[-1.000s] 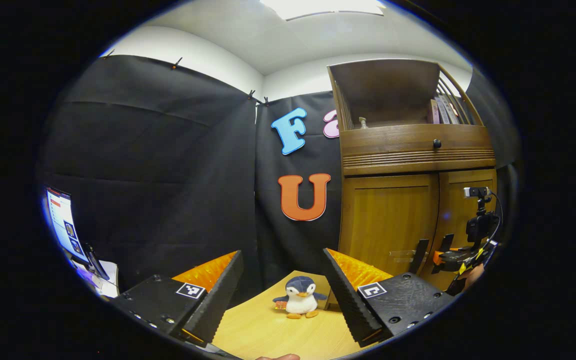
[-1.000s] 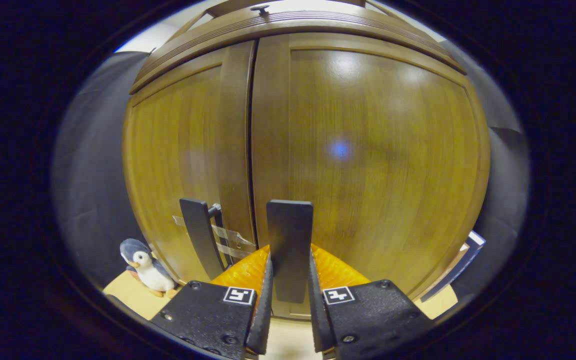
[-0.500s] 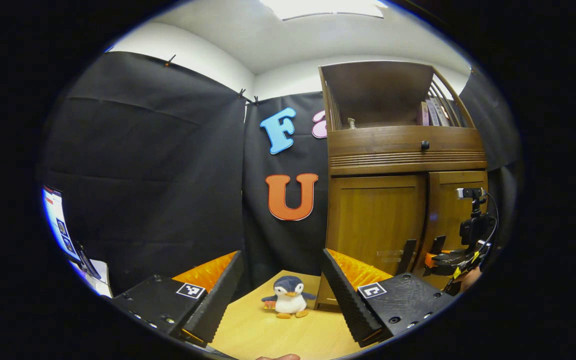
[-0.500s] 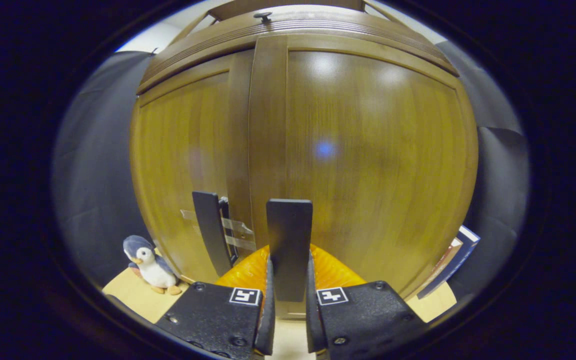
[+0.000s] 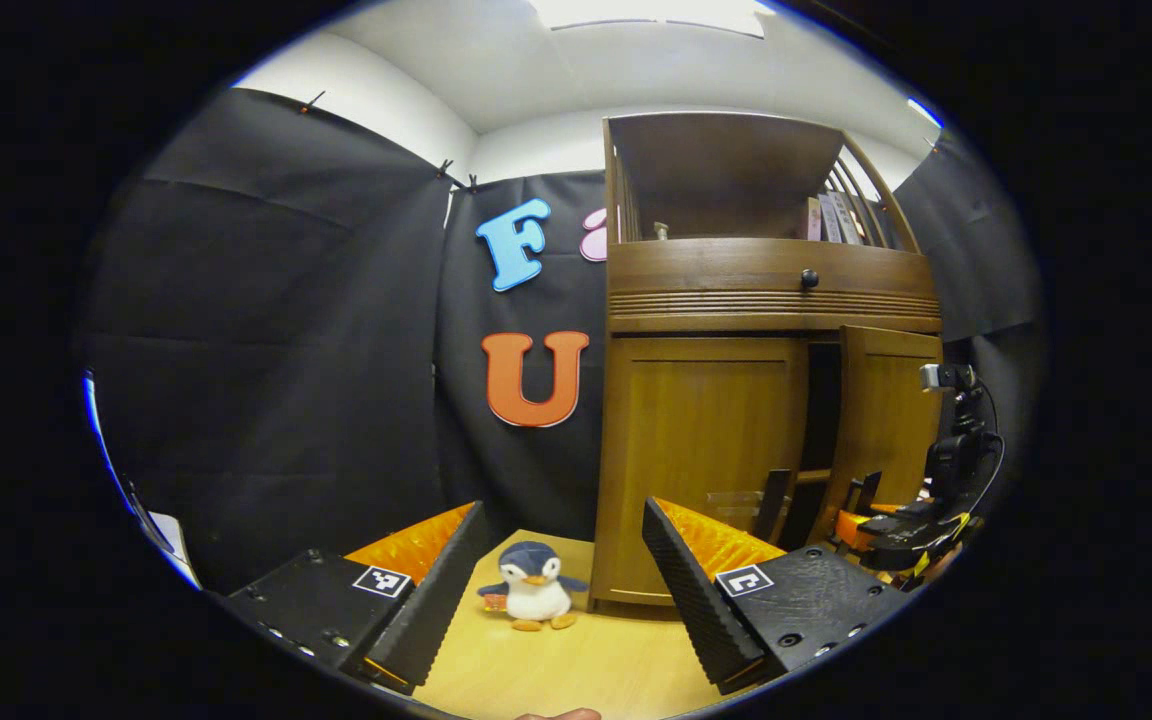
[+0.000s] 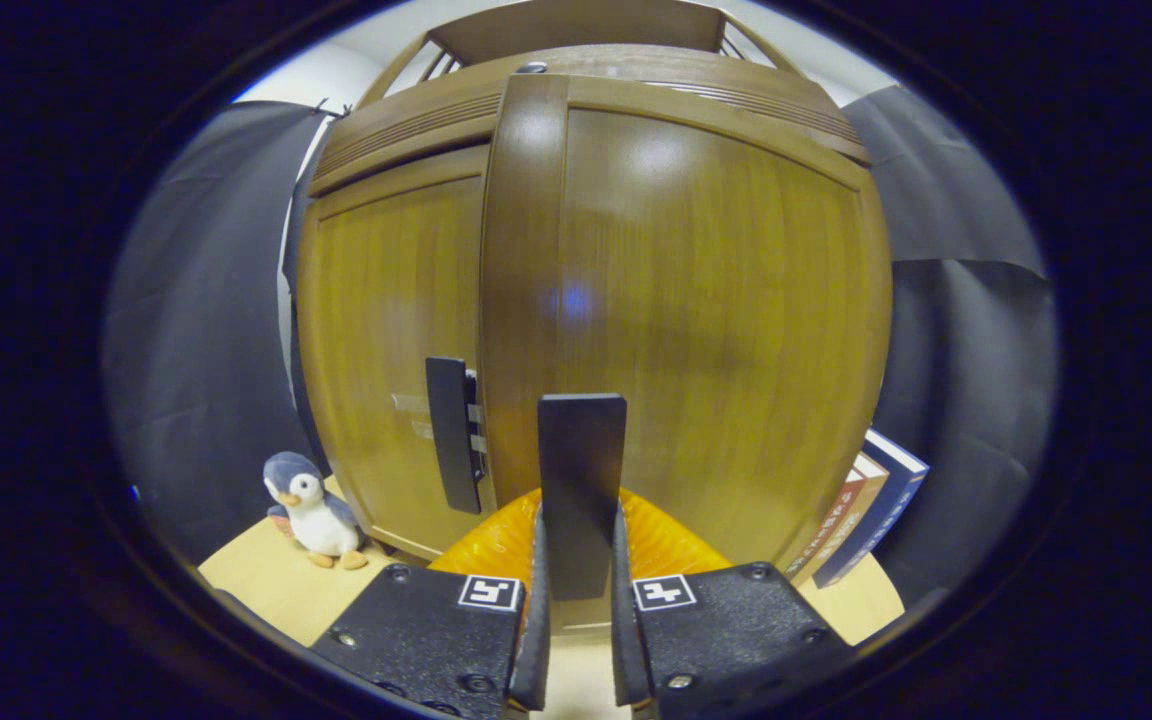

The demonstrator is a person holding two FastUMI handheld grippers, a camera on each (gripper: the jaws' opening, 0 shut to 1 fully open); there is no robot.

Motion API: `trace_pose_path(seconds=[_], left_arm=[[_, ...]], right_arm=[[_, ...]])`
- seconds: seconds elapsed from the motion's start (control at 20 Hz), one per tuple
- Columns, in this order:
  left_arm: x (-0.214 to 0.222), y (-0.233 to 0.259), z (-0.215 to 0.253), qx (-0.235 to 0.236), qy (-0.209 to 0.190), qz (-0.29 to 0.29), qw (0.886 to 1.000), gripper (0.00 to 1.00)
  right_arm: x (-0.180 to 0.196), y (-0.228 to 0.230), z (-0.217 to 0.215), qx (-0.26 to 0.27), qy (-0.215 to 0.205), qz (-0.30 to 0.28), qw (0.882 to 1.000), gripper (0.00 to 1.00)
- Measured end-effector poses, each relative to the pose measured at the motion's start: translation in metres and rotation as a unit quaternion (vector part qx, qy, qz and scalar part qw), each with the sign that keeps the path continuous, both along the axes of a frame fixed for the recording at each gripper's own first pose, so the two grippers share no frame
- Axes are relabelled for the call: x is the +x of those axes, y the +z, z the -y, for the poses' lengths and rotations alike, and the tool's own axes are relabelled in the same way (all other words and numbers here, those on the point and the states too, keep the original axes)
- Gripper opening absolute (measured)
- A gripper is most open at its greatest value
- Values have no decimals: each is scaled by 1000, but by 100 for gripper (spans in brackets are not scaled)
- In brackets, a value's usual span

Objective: Open the right door of the double-door shoe cabinet with the right hand, and open the left door with the left hand.

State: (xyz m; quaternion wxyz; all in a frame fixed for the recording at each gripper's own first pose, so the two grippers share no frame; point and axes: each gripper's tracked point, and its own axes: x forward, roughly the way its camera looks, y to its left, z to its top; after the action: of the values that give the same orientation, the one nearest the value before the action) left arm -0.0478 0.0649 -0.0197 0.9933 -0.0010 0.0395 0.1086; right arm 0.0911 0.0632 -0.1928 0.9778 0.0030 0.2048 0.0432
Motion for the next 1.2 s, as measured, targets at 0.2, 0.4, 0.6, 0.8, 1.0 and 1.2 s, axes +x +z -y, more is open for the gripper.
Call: trace_pose_path(seconds=[0.2, 0.4, 0.6, 0.8, 1.0, 1.2], left_arm=[[17, -3, 27, -9, -39, -2, 999, 95], [26, -7, 50, -17, -66, -3, 998, 95], [31, -13, 73, -27, -87, -11, 996, 95], [33, -22, 89, -30, -99, -22, 994, 95], [38, -31, 105, -32, -112, -33, 993, 95], [45, -37, 123, -37, -130, -40, 990, 95]], right_arm=[[-22, 4, 10, 5, 5, -9, 1000, 28], [-43, 6, 22, 7, 2, -11, 1000, 28], [-62, 11, 34, 7, -8, -17, 1000, 29], [-79, 15, 50, 8, -13, -14, 1000, 28], [-96, 18, 68, 17, -31, -18, 999, 28], [-116, 20, 94, 22, -55, -25, 998, 27]])
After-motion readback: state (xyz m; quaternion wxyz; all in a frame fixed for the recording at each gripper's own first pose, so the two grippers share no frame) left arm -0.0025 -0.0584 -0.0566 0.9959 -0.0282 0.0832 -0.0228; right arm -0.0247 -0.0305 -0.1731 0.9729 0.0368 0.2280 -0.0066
